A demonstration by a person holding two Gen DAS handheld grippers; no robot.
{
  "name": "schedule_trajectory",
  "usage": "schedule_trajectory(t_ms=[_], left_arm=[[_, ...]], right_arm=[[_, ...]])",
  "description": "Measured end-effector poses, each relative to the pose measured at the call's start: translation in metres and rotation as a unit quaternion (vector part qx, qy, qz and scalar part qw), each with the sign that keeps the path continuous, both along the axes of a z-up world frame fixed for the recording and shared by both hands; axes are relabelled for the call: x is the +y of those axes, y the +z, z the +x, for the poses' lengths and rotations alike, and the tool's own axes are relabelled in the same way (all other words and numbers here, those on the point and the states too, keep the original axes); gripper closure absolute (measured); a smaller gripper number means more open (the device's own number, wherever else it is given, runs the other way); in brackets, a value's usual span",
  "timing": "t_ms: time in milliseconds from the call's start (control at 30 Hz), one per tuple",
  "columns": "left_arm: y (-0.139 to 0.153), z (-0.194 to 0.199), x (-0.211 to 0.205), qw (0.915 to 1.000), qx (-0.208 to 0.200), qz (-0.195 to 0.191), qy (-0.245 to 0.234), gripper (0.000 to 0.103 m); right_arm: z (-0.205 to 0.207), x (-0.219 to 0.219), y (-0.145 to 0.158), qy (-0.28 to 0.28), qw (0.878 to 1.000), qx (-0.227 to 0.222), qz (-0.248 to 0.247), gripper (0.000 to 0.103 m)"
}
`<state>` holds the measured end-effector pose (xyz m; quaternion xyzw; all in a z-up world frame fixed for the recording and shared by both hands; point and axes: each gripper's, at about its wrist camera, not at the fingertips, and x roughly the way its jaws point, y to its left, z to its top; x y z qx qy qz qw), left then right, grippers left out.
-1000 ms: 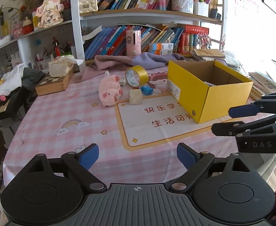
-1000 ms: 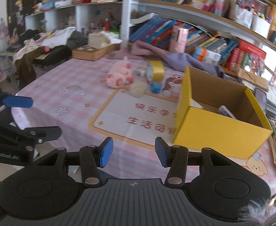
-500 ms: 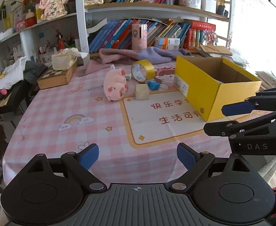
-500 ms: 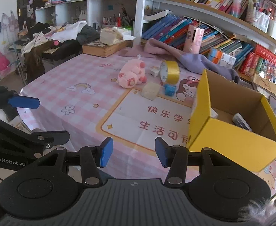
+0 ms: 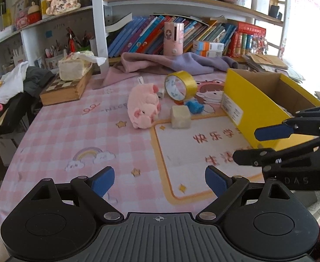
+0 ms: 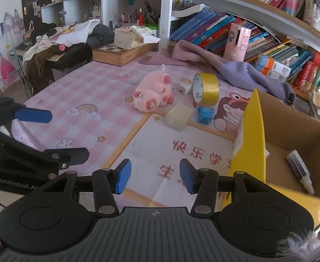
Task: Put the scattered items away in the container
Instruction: 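Grasp the pink plush pig with the left tool while the right tool grasps the cream eraser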
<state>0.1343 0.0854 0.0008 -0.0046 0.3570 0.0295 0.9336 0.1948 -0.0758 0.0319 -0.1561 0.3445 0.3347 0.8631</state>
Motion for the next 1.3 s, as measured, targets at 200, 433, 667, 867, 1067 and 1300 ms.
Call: schedule_trajectory(t_ms=[200,433,667,867,1067,1300], left_arm=[[-0.003,0.041,0.017,0.9998,0.01,0.001,0.017,0.011],[-0.005,0.092,0.028,0.9997,0.011,0.002,0.02,0.011],[-0.013,0.144,0.037,0.9995,0.02,-0.015,0.019,0.011],[-0.03,0.183,0.039,0.9984,0.041,-0.038,0.006,0.011],[-0.045,0.214,0.04,0.9976,0.059,-0.036,-0.007,0.011],[-0.063,0.241,0.052,0.9958,0.083,-0.035,0.014,0.011]], right_arm=[[0.038,0.018,-0.012,-0.006,1.0,0.005,-0.002,0.05],[0.086,0.03,-0.02,-0.03,0.999,0.027,0.006,0.047],[0.127,0.036,-0.027,-0.061,0.997,0.055,0.002,0.033],[0.149,0.044,-0.04,-0.059,0.996,0.069,-0.005,0.032],[0.166,0.057,-0.053,-0.057,0.995,0.079,-0.012,0.031],[0.182,0.081,-0.064,-0.038,0.997,0.068,-0.029,0.03]])
